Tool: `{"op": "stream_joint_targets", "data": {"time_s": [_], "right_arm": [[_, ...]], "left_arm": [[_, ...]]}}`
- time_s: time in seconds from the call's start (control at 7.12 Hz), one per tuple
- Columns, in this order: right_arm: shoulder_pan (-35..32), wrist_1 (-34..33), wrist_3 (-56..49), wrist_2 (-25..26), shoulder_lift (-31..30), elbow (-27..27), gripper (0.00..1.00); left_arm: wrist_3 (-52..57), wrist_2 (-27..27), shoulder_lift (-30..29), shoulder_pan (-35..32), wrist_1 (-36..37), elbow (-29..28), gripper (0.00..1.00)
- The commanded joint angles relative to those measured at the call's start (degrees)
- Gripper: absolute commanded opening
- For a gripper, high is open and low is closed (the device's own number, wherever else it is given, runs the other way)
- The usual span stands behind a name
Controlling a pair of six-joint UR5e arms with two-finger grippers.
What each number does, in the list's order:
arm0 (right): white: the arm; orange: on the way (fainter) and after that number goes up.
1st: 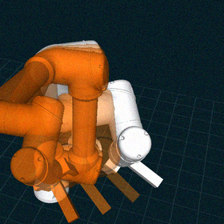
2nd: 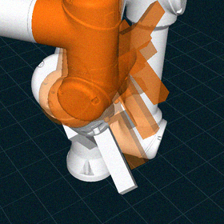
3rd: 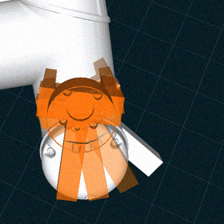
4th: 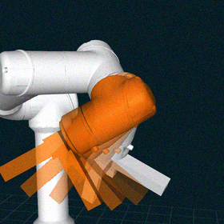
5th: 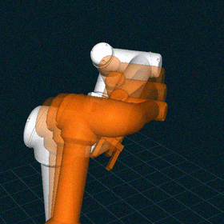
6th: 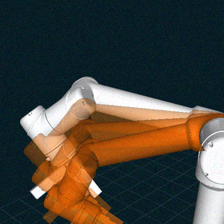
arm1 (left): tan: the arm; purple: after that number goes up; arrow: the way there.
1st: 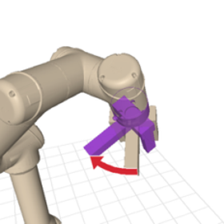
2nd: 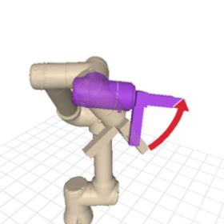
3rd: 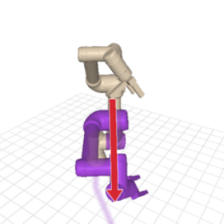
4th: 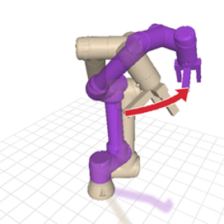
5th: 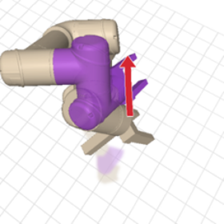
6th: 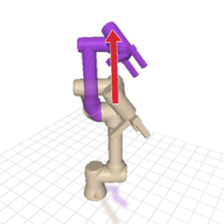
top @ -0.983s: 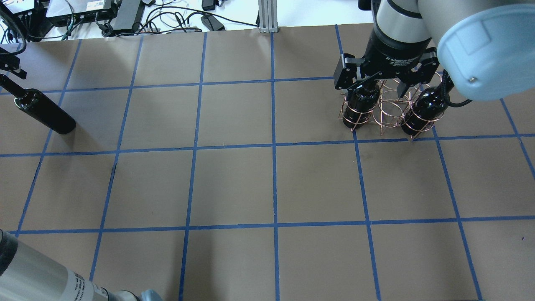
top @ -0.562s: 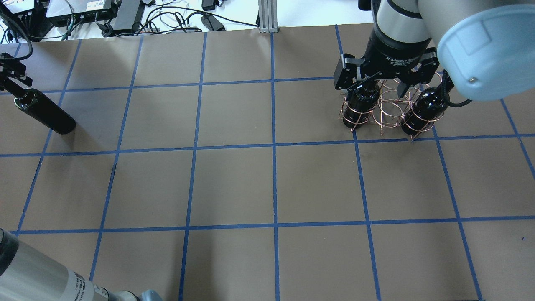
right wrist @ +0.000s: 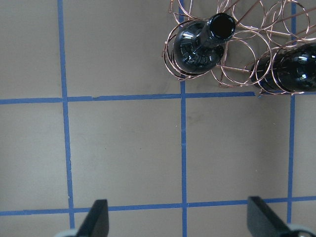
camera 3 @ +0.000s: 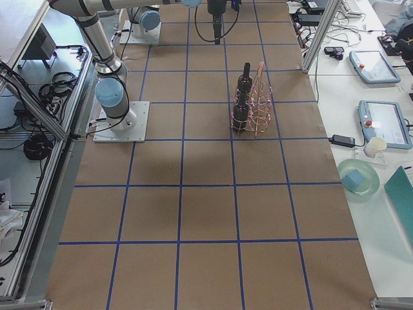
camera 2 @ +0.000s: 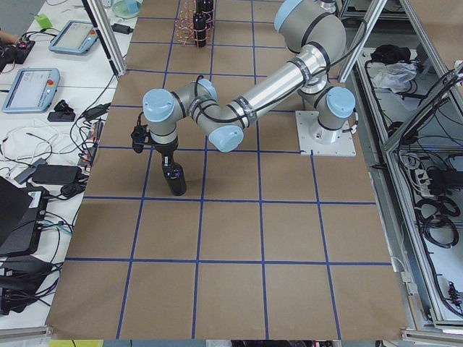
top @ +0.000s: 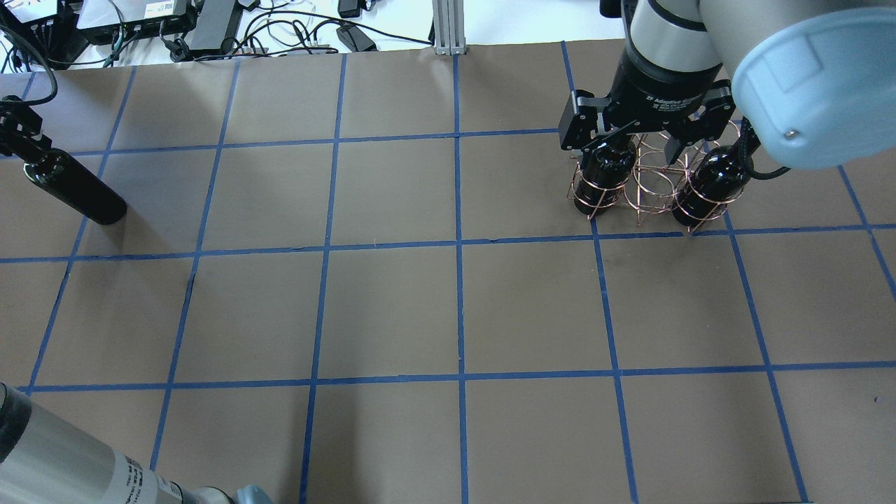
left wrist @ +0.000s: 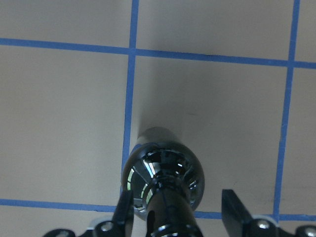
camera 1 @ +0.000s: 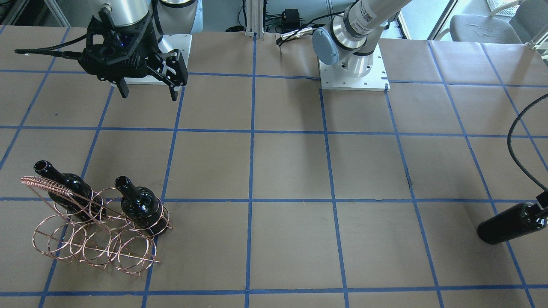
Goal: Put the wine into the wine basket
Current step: 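Close the left gripper on the bottle's base end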
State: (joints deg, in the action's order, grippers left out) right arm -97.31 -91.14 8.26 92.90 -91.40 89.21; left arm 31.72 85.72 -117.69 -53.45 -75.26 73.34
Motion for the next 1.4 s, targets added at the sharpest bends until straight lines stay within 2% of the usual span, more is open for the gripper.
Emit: {"op": "stream_joint_targets", "data": {"time_s": [0.0,0.14,0.28,0.42,0.56,0.84,1.26], "right_arm": [[0.02,0.00,0.00,0.00,0.00,0.00,1.00],[0.02,0.00,0.00,0.00,0.00,0.00,1.00],[0.02,0.00,0.00,0.00,0.00,0.00,1.00],[0.02,0.00,0.00,0.00,0.00,0.09,1.00],[0.02,0.00,0.00,0.00,0.00,0.09,1.00],[0.02,0.00,-0.09,0.00,0.00,0.09,1.00],[0.02,0.00,-0.09,0.00,0.00,0.09,1.00]], "left_arm": [[0.01,0.07,0.01,-0.07,0.64,-0.13,0.67],[0.01,0.07,0.01,-0.07,0.55,-0.04,0.57],[0.01,0.15,0.09,-0.07,0.46,0.22,0.34],[0.01,0.76,0.10,-0.07,-0.58,0.48,0.00],[0.01,2.77,0.27,-0.07,-1.55,0.75,0.00],[0.01,2.79,0.97,-0.07,-2.08,0.75,0.00],[-3.41,2.79,3.87,-4.02,-4.01,0.57,0.00]]}}
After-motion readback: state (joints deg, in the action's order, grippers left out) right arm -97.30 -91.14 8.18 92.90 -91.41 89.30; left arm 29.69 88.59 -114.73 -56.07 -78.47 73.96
